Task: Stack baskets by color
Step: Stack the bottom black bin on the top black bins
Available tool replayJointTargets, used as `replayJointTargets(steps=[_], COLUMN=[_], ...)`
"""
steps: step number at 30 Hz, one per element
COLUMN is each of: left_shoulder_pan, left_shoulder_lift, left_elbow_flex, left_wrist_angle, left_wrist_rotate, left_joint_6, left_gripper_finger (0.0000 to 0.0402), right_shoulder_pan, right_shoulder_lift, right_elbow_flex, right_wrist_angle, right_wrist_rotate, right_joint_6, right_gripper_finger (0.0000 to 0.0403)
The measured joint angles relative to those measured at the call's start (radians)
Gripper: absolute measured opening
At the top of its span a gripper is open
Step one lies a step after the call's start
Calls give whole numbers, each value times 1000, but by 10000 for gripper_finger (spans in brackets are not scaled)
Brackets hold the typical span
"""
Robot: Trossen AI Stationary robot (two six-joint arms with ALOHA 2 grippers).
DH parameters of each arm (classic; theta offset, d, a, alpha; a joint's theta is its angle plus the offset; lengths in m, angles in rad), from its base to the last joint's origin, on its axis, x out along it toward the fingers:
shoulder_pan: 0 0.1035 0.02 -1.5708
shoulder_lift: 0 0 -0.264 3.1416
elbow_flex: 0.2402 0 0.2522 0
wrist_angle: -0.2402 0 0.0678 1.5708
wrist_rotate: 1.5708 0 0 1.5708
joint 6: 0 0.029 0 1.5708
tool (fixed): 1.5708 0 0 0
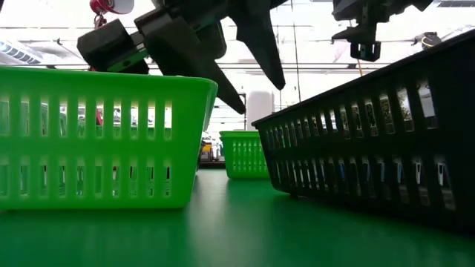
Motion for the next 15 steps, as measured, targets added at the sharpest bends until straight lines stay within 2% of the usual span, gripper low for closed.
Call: replayJointTargets(steps=[15], left_shoulder_pan=[39], left_shoulder_lift=[1], left_elbow_flex=[0], left_wrist_angle=[-33], left_wrist_rotate=[42], left_joint_6=[40], left_gripper_finger=[166], right_shoulder_pan=[0], right_shoulder_lift=[-17], right_elbow_flex=[0], right_wrist_angle=[-1], right_wrist_rotate=[2], right_joint_6=[-28], right_gripper_finger=[171])
